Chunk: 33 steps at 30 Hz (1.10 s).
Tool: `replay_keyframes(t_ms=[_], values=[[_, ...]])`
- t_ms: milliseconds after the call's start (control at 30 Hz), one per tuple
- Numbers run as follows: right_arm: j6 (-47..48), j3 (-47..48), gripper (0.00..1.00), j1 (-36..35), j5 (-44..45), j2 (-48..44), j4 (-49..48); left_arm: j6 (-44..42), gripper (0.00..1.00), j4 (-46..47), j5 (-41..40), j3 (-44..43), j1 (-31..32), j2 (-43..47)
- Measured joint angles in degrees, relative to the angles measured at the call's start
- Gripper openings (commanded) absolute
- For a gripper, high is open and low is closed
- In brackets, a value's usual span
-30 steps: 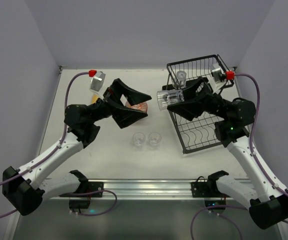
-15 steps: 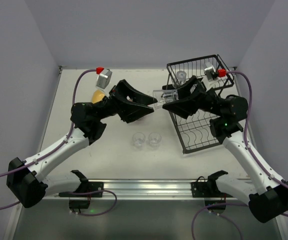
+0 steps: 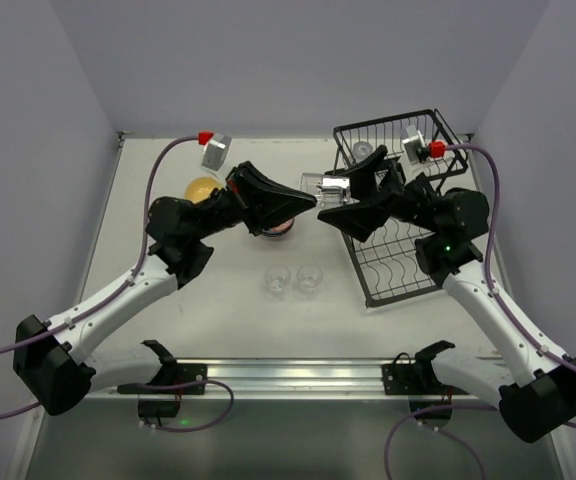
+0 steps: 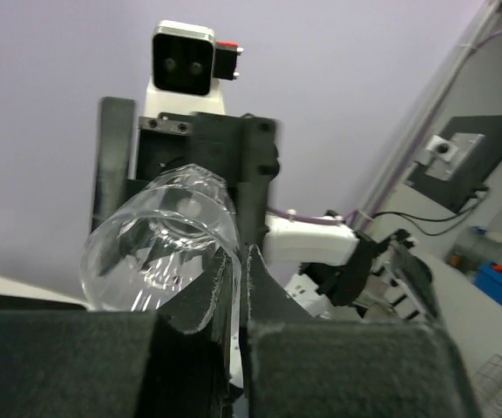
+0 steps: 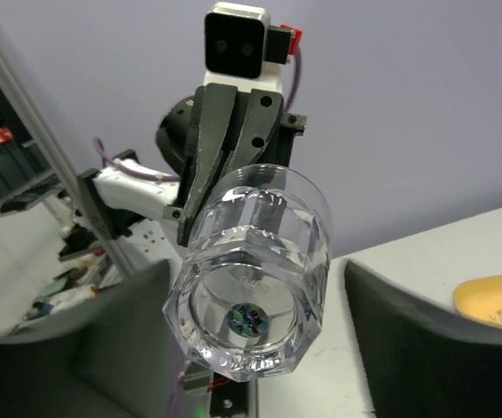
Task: Unload the mixed dishes from the dish rack
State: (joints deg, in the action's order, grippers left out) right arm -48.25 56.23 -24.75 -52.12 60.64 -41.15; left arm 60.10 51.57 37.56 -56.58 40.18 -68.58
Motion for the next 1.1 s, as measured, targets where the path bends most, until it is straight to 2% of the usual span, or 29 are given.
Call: replay_keyframes(t_ms=[33,100,167,267,367,433,533,633,733,1100], values=[[0.11,-0.02,0.99,-0.04,0.52,-0.13,0.85,-1.73,0.0,-2.6,-1.11,-0.02,0.02,0.85],[2.34,-0.37,0.99,-0.2,1.97,-1.09,3.52,-6.38,0.0,-11.23,-5.16,-0.87,0.09,3.06],[6.14,-0.55,0.99,-0.48,7.67,-3.43,10.86,-12.41,0.0,-24.02,-12.0,-3.48,0.31,5.42],[11.41,-0.46,0.99,-0.48,20.83,-7.61,25.0,-21.42,0.0,-45.77,-27.78,-12.02,0.76,6.75],[14.99,-0.15,0.99,-0.28,35.26,-11.65,38.34,-27.93,0.0,-66.27,-44.15,-19.93,-0.11,4.42],[16.98,-0.13,0.99,0.09,41.07,-13.38,44.68,-30.97,0.0,-76.43,-51.04,-20.83,-0.72,2.56],[19.85,-0.33,0.99,0.39,47.23,-15.04,52.46,-34.18,0.0,-88.15,-54.84,-16.55,-1.18,-0.66],[21.59,-1.18,0.99,0.39,50.01,-15.67,56.89,-36.41,0.0,-95.3,-53.9,-10.6,-1.62,-3.23],[22.69,-2.16,0.99,0.39,50.95,-15.65,59.74,-38.42,0.0,-98.75,-51.84,-8.31,-2.23,-5.97],[25.42,-4.15,0.99,0.39,51.41,-16.31,64.65,-40.85,0.0,-95.86,-42.6,-5.33,-2.67,-14.88]])
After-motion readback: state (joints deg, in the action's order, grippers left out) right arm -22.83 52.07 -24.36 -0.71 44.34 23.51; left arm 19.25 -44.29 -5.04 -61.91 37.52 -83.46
